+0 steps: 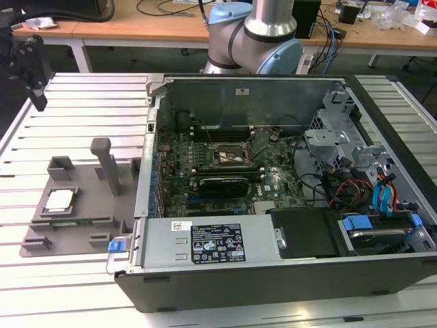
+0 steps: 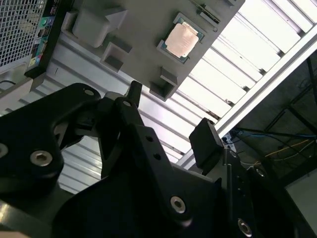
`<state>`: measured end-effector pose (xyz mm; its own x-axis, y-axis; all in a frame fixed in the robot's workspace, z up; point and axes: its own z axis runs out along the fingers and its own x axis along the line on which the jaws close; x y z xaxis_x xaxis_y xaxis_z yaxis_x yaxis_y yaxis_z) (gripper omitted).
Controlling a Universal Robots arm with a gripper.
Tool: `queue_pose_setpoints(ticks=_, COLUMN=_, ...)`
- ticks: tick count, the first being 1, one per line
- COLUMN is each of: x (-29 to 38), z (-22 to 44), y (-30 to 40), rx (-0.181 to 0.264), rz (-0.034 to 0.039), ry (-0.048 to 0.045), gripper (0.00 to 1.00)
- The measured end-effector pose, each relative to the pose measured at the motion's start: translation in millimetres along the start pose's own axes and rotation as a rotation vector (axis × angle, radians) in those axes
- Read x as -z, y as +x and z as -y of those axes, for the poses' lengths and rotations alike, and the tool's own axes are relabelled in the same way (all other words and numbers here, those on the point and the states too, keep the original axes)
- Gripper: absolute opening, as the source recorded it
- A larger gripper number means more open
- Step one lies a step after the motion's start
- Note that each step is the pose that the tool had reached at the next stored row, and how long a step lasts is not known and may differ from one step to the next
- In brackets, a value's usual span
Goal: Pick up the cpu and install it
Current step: 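Pick up the cpu and move it towards the insertion slot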
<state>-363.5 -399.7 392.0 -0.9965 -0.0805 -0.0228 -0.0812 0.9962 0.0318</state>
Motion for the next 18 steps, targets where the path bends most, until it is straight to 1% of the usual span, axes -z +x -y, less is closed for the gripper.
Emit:
queue_pose_setpoints(ticks=2, x=-0.4, z=0.2, y=0.8, rx=-0.005, rz=-0.0004, ry=0.0050, gripper=0.66)
queue_pose_setpoints(ticks=3, x=-0.8, z=0.2, y=0.9, rx=-0.023, rz=-0.0001, ry=0.0071, gripper=0.66)
queue_pose_setpoints(ticks=4, x=-1.3, z=0.2, y=0.9, rx=-0.052, rz=0.0007, ry=0.0081, gripper=0.66)
queue_pose_setpoints(ticks=5, x=-1.8, z=0.4, y=1.6, rx=-0.063, rz=0.0014, ry=0.0087, gripper=0.66)
queue_pose_setpoints(ticks=7, x=-1.6, z=1.5, y=3.9, rx=-0.063, rz=0.0011, ry=0.0090, gripper=0.66)
queue_pose_setpoints(ticks=10, x=-2.3, z=2.9, y=5.6, rx=-0.063, rz=0.0012, ry=0.0088, gripper=0.66)
queue_pose_setpoints(ticks=18, x=-13.2, z=3.8, y=6.0, rx=-0.063, rz=0.0011, ry=0.0090, gripper=0.66)
